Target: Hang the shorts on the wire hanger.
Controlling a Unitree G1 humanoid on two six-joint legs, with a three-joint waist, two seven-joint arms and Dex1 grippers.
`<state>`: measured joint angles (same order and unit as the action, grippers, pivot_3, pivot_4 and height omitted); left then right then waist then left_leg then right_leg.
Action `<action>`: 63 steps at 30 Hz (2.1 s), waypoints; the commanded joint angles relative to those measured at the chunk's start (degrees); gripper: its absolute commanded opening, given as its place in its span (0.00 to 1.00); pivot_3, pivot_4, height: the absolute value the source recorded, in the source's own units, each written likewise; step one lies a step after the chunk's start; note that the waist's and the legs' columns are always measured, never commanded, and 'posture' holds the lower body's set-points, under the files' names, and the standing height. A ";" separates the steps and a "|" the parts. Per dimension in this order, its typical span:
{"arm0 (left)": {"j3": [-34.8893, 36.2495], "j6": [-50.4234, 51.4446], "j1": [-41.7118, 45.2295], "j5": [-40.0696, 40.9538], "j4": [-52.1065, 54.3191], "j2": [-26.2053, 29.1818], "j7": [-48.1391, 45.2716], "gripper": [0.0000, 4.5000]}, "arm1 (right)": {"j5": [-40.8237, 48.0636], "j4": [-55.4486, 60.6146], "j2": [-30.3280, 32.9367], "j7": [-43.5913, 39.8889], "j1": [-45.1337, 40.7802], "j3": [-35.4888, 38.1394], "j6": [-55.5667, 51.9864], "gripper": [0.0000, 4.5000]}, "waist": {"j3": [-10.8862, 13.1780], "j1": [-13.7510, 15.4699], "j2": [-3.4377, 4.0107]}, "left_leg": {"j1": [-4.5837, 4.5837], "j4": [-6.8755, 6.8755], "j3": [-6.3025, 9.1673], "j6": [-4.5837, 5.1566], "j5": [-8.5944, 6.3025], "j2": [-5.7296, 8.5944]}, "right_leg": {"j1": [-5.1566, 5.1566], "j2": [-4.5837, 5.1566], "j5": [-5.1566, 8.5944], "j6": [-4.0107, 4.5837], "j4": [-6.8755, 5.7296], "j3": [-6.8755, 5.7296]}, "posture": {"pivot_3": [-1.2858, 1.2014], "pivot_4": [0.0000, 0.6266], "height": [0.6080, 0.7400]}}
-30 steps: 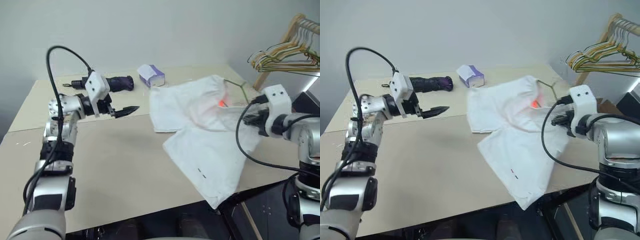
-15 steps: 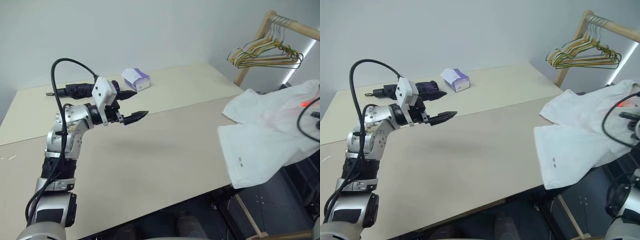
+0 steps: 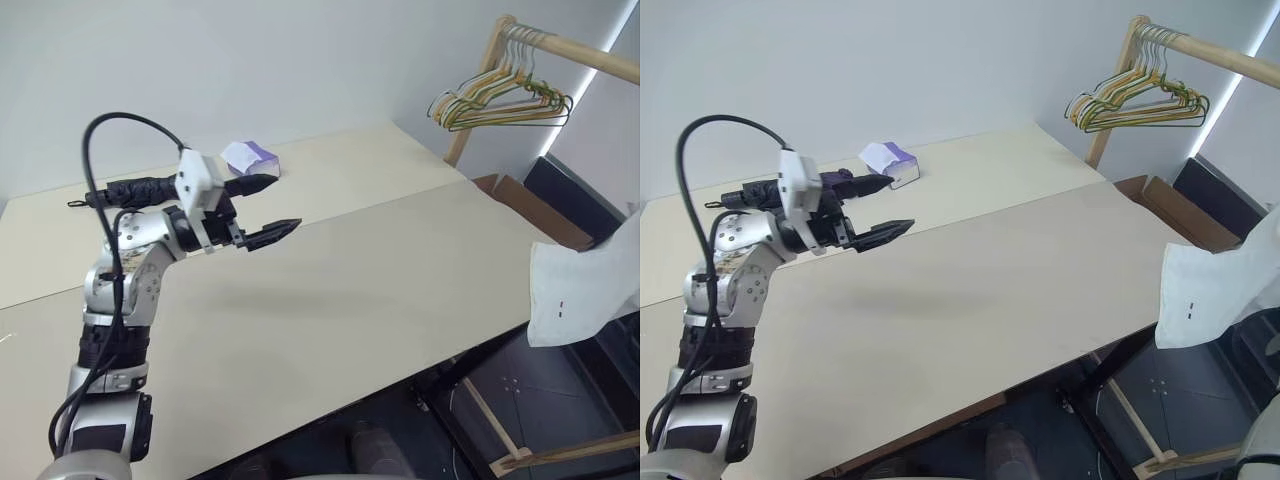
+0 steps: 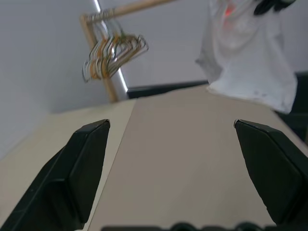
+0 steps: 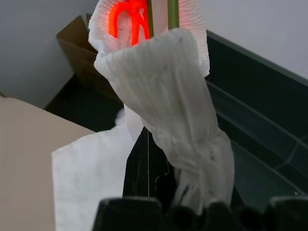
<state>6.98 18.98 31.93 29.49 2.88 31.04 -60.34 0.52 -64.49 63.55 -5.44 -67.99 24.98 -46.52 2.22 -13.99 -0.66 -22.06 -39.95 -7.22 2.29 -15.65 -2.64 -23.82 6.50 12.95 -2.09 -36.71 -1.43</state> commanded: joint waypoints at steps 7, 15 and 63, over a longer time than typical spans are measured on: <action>2.73 -3.58 -1.41 4.69 3.29 -1.14 -0.47 0.99 | 5.09 -7.65 4.15 5.26 -2.76 3.86 7.13 0.00 | 0.00 0.73 0.01 | 0.10 0.04 -0.20 0.00 0.00 0.01 | 0.03 0.00 -0.04 -0.07 0.03 0.15 | 0.44 0.00 1.00; 4.57 -5.82 -1.81 9.21 4.45 -3.20 -1.32 0.99 | 8.46 -9.85 5.25 5.00 -0.14 5.93 6.30 0.00 | 0.00 0.55 0.01 | 0.22 0.12 -0.41 0.00 0.00 -0.02 | 0.03 -0.03 -0.07 -0.12 0.11 0.38 | 0.44 0.00 1.00; 4.83 -6.55 -4.08 6.37 1.69 -0.95 -0.85 1.00 | -8.20 46.53 -7.80 18.24 16.54 -15.26 17.05 0.99 | -0.09 0.63 0.28 | 0.90 0.23 -0.82 0.16 -0.10 -0.15 | 0.71 -0.11 -0.19 -0.85 0.73 0.72 | 0.46 0.00 1.00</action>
<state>10.33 12.74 28.05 37.82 4.52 28.33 -62.90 -6.16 -25.66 56.31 15.00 -50.66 11.86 -31.30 2.13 -13.36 -0.38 -21.15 -39.73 -8.04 2.44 -15.74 -2.79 -23.13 6.37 12.76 -2.94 -36.02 -0.69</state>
